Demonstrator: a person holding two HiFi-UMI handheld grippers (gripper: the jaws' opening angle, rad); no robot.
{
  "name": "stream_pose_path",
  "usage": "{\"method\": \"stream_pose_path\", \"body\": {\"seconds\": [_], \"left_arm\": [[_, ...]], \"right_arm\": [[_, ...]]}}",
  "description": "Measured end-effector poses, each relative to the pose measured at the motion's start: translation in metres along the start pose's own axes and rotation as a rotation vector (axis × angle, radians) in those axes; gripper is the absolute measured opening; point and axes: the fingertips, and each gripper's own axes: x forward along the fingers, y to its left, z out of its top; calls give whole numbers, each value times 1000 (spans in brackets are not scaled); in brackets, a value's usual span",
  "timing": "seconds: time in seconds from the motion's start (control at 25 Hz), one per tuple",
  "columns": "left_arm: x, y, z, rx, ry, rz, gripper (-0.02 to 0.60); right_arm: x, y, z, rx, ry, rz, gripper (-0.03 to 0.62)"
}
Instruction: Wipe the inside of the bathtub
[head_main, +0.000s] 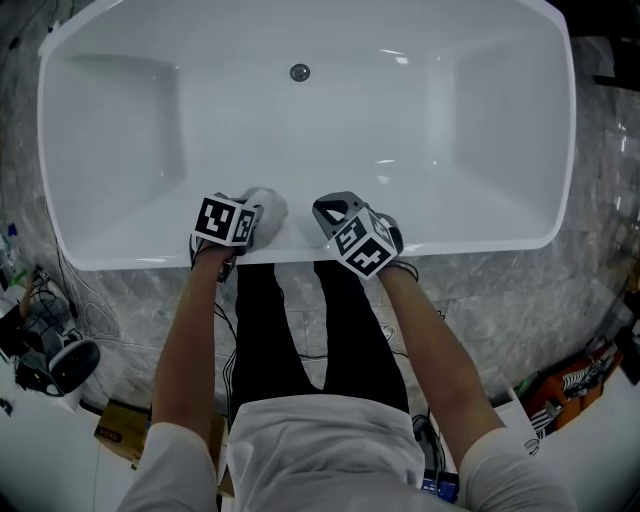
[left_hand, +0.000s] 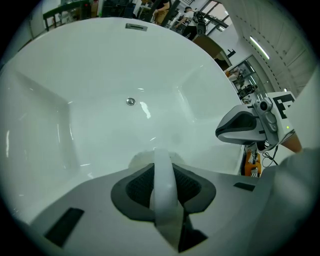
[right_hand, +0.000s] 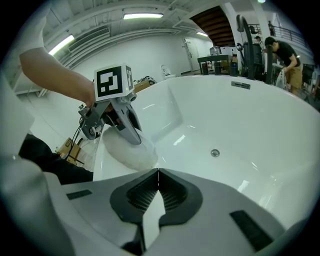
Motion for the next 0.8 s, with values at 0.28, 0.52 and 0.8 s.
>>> {"method": "stream_pose_path", "body": {"seconds": [0.28, 0.52, 0.8], "left_arm": [[20, -43, 20, 21, 11, -3, 98], [29, -71, 36, 44, 6, -28, 98], [37, -95, 47, 81, 18, -76, 98]], "right_arm": [[-27, -29, -41, 5, 7, -24, 18], [-39, -42, -58, 7, 24, -52, 18], [-45, -40, -70, 48, 28, -87, 18]]}}
